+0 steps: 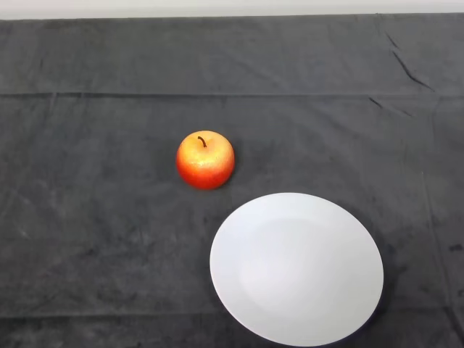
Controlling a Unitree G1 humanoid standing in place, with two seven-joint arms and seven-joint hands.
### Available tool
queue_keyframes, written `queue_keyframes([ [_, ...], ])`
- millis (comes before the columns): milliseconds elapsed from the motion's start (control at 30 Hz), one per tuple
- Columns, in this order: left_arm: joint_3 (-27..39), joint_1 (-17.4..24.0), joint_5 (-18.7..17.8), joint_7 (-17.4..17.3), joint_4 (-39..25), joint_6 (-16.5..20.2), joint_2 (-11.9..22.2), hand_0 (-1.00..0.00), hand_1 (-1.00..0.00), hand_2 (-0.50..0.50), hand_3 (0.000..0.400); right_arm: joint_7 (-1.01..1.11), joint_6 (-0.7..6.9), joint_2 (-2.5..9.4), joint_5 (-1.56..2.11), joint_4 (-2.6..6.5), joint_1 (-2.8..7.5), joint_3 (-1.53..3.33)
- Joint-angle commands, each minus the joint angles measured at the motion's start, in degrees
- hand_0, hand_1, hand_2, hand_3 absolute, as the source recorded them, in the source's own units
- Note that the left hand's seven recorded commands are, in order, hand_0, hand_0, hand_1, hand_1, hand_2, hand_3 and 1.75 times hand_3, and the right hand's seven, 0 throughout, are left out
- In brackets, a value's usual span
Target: Move the apple to the plate
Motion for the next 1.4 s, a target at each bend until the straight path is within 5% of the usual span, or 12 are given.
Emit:
queue_keyframes([
  [33, -0.82, -0.69, -0.56, 0.46, 2.16, -1.26, 3.50, 0.00, 0.00, 0.00, 0.000, 0.26, 0.06, -0.98, 1.54, -0.16, 0.36, -0.82],
  [767, -1.97, -1.14, -0.40, 0.87, -0.10, -0.06, 3.34, 0.00, 0.00, 0.00, 0.000, 0.26, 0.06, -0.97, 1.52, -0.17, 0.37, -0.83],
  [1400, -4.44, 3.41, 1.97, 4.29, -14.93, 5.53, 2.08, 0.00, 0.00, 0.00, 0.000, 0.21, 0.05, -0.87, 1.50, -0.37, 0.45, -0.81],
])
